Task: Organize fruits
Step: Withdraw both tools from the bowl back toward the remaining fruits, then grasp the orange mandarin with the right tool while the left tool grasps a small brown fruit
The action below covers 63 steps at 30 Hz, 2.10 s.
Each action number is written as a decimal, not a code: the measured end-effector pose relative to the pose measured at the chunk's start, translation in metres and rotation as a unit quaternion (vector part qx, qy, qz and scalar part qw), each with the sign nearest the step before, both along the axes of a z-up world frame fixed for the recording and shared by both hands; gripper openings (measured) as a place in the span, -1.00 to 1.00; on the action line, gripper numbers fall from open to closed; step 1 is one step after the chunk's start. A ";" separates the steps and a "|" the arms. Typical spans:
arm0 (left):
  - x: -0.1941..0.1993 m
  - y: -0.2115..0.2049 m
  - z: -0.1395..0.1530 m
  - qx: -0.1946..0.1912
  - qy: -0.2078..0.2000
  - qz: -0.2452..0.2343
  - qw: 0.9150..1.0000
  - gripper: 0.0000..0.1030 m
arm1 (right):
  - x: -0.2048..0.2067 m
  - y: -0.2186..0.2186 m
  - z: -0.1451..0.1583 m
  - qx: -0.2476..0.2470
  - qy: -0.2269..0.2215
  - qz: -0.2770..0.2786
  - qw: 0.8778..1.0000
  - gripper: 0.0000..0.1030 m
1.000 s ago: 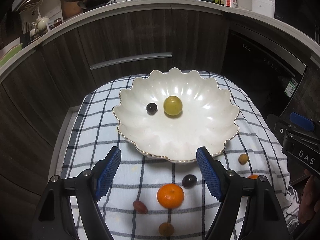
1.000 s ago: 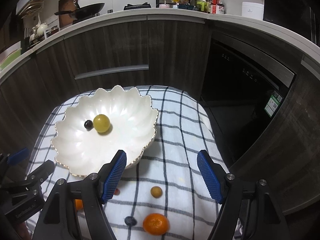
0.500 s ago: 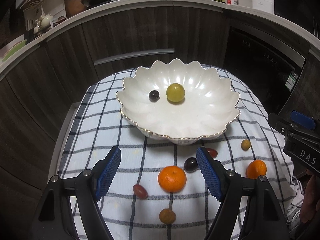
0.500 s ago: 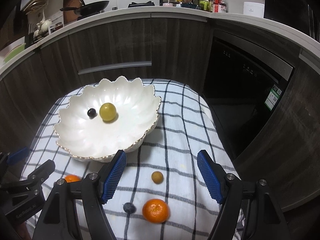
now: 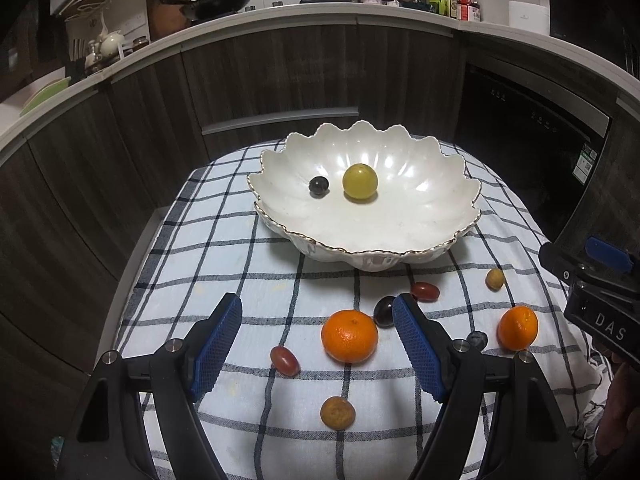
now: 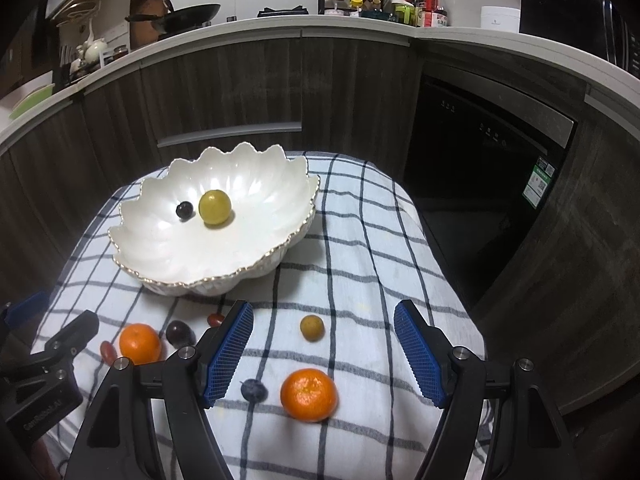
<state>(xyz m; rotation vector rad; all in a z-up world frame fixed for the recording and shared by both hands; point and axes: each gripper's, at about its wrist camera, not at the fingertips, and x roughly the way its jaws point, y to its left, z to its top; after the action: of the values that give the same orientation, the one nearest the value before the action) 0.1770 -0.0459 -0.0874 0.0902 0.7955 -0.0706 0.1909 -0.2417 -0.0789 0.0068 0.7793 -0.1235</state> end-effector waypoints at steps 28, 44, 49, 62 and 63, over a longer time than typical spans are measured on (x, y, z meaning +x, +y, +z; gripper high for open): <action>-0.035 0.001 -0.035 0.002 -0.003 -0.016 1.000 0.50 | -0.034 -0.001 -0.031 -0.001 0.003 -0.010 1.000 0.44; -0.034 0.002 -0.055 0.002 0.020 -0.019 1.000 0.44 | -0.026 0.001 -0.054 -0.005 0.029 -0.010 1.000 0.43; -0.034 0.002 -0.059 0.001 0.025 -0.021 0.999 0.40 | -0.025 0.001 -0.058 -0.004 0.034 -0.009 0.999 0.43; -0.030 -0.001 -0.068 -0.002 0.044 -0.028 0.999 0.04 | -0.019 0.002 -0.068 0.001 0.044 -0.006 0.999 0.43; -0.030 -0.001 -0.069 -0.001 0.046 -0.029 0.999 0.02 | -0.019 0.002 -0.069 0.002 0.045 -0.006 0.999 0.43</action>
<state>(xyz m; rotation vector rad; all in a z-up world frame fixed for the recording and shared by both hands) 0.1467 -0.0472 -0.1566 0.1081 0.8850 -0.1321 0.1724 -0.2395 -0.1479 0.0098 0.8690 -0.1344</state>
